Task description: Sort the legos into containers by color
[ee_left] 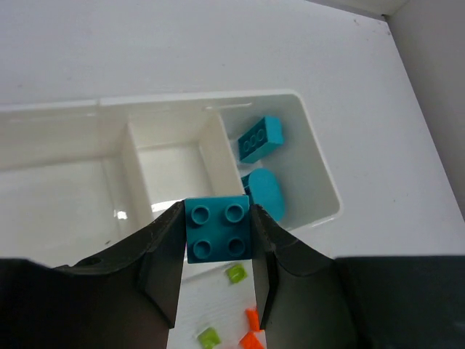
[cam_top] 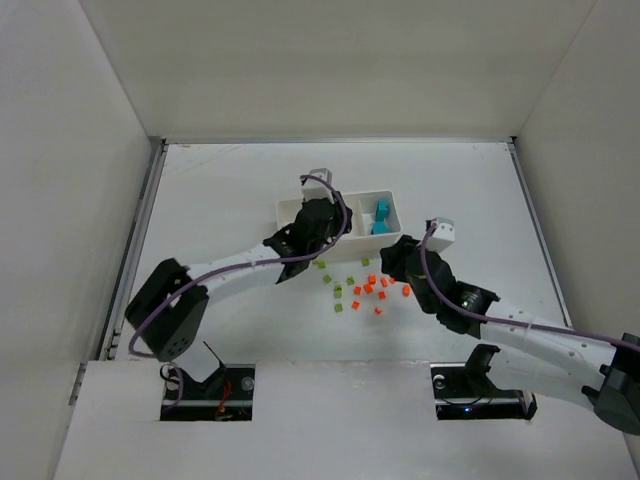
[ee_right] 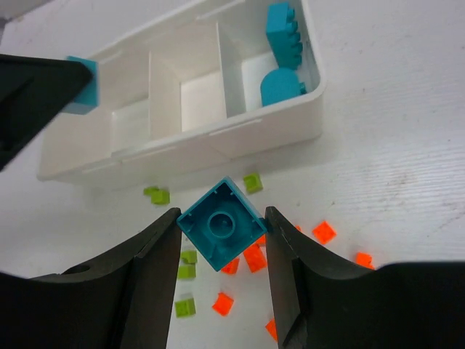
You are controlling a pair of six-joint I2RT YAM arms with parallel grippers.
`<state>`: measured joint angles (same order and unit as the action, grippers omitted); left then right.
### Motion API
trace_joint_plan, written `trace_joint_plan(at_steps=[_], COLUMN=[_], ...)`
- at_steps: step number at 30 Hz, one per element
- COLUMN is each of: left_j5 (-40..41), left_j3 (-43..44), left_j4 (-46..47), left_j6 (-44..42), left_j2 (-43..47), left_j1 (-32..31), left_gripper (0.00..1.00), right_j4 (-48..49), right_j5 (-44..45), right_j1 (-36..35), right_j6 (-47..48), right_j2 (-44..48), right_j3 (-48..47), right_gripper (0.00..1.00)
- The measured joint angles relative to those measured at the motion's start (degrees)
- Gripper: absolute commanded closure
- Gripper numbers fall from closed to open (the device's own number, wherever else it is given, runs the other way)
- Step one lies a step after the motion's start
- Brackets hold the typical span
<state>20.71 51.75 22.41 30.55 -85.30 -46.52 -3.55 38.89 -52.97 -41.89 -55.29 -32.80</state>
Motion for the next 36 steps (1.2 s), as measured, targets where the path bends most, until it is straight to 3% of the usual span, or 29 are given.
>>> trace_joint_plan(at_steps=[8, 11, 14, 17, 20, 23, 28, 36], left_j5=[-3.82, -4.59, -5.22, -5.64, -5.73, -5.73, -5.14, -0.11], left_j3=[14.58, 18.75, 21.27, 22.38, 22.53, 22.45, 14.95, -6.71], left_j4=[1.77, 1.79, 1.79, 1.79, 1.81, 1.84, 2.69, 3.13], left_j6=[-0.72, -1.11, -1.57, -1.95, -2.08, -2.21, -2.12, -1.68], left_j2=[-17.79, -21.81, -24.17, -25.16, -25.22, -25.18, -19.63, -0.15], left_j1=[-0.35, -0.72, -1.05, -1.27, -1.25, -0.98, -0.22, -2.47], left_gripper=[0.72, 0.66, 0.5, 0.41, 0.4, 0.44, 0.53, 0.57], right_j4=[-0.42, -0.79, -0.9, -0.48, 0.61, 1.11, 3.58, 9.73], right_j5=[-0.13, -0.72, -1.84, -2.91, -3.96, -4.79, -6.14, -9.31], right_j1=[4.46, 6.47, 8.61, 10.1, 10.97, 11.04, 11.76, 16.13], right_j6=[0.48, 0.59, 0.79, 1.18, 2.08, 3.06, 5.79, 9.51], right_j2=[4.92, 5.55, 5.16, 4.13, 2.1, -0.02, -5.25, -17.86], right_j3=[1.4, 2.89, 3.39, 3.41, 3.37, 2.82, -0.81, -7.87], right_gripper=[0.63, 0.63, 0.63, 0.63, 0.63, 0.63, 0.62, 0.62])
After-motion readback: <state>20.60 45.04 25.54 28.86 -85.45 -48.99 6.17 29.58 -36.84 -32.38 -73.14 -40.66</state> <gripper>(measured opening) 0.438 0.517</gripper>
